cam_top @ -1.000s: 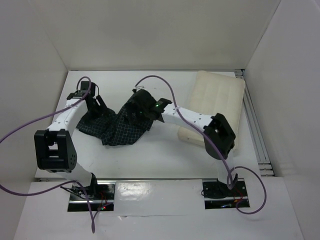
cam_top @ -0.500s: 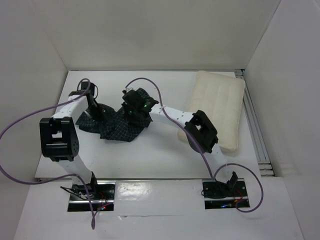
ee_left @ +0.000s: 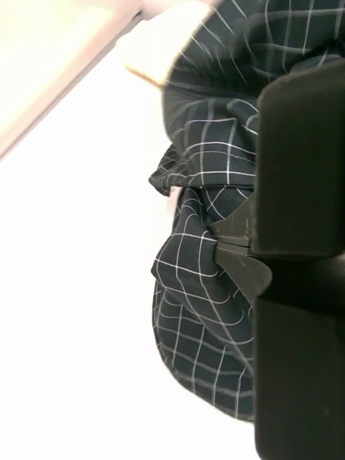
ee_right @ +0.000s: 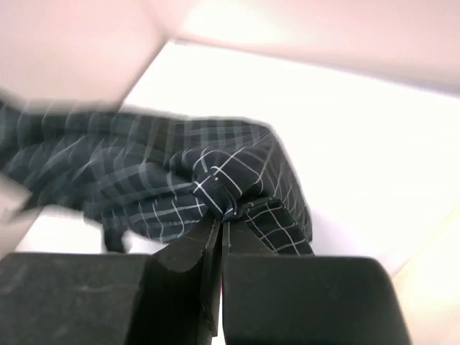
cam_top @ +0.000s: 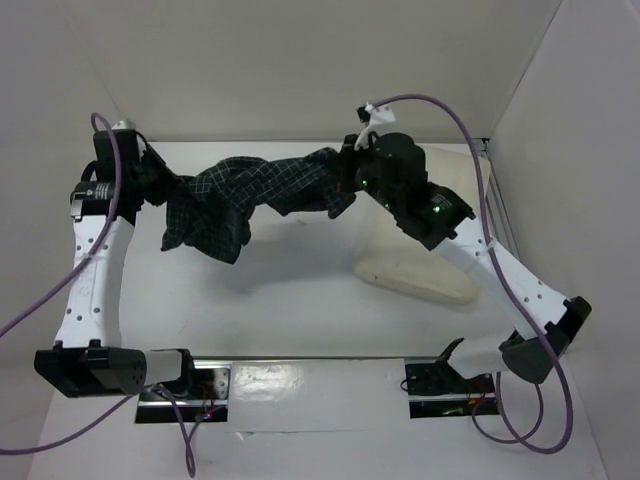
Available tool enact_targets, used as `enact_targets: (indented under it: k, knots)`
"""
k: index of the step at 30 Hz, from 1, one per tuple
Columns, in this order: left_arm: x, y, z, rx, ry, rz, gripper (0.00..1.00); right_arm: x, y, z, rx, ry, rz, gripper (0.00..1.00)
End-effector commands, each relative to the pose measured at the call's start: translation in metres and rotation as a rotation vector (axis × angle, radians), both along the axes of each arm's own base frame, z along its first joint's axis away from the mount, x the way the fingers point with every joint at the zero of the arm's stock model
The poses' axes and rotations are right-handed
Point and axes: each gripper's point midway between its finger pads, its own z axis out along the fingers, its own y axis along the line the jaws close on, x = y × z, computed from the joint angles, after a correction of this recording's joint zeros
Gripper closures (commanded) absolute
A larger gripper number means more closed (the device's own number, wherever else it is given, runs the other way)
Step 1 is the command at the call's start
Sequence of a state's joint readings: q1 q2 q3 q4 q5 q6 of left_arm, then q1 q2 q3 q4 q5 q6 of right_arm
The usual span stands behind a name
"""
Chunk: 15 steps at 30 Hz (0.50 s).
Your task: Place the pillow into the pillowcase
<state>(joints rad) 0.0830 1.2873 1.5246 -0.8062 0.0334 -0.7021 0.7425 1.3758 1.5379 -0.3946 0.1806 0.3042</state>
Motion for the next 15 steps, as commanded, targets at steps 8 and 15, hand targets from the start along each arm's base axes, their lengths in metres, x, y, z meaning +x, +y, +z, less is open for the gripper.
enact_targets:
  k: [8, 15]
  knots:
    - [-0.059, -0.041, -0.119, -0.171, 0.269, -0.166, 0.41, 0.182, -0.002, -0.094, 0.062, 0.029, -0.015, 0.3]
    - [-0.03, -0.036, -0.132, -0.133, 0.333, -0.214, 0.13, 0.172, 0.008, -0.185, -0.067, 0.383, 0.04, 0.0]
